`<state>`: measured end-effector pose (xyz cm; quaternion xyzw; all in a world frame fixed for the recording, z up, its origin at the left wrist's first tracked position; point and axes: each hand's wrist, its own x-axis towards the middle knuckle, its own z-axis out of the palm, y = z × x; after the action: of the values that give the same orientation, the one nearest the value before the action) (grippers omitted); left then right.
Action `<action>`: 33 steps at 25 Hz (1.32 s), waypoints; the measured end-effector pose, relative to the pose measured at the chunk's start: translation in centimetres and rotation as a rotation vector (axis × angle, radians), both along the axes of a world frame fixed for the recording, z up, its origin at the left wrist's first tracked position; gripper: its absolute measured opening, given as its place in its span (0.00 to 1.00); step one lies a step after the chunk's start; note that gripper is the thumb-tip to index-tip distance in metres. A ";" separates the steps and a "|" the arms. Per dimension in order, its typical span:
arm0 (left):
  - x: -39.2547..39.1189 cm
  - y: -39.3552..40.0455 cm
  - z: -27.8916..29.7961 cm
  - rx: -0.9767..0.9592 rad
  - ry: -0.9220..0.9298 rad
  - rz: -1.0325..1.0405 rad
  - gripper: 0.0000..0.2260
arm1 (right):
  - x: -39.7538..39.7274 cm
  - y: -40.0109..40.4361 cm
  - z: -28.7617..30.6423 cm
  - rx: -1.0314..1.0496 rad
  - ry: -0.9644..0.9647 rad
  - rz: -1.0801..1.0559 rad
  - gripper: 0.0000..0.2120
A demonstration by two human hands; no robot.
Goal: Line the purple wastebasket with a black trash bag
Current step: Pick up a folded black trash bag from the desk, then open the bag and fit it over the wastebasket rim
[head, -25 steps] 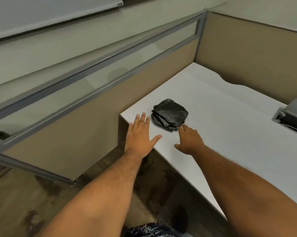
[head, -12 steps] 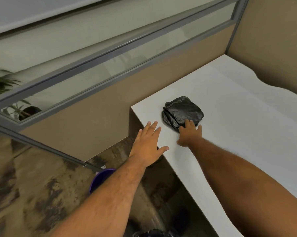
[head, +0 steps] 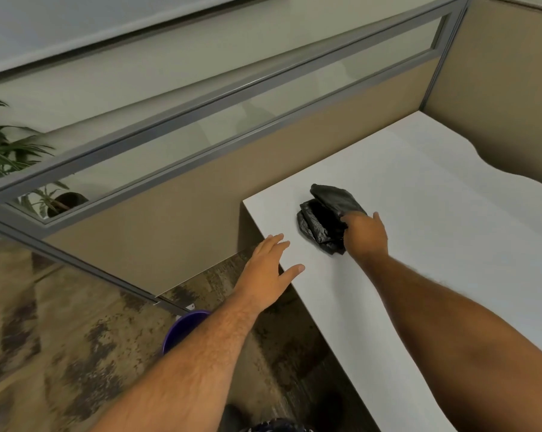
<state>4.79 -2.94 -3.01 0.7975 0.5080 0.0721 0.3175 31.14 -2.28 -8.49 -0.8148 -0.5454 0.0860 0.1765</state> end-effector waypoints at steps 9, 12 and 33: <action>2.5 -1.0 1.1 -0.406 -0.452 0.368 0.26 | 0.0 -1.6 7.0 0.493 1.233 -0.210 0.16; 2.8 -1.5 1.5 -0.594 -0.569 0.536 0.28 | -1.4 -3.3 7.5 0.530 1.575 -0.222 0.17; -9.8 -0.3 3.7 -0.588 -0.895 0.618 0.05 | -20.9 -10.4 6.4 0.167 0.704 -0.108 0.12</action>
<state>-4.97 -3.23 0.69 0.3847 0.5316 0.3454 0.6709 10.19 -12.65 -2.11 -0.7458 -0.4125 0.3066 0.4237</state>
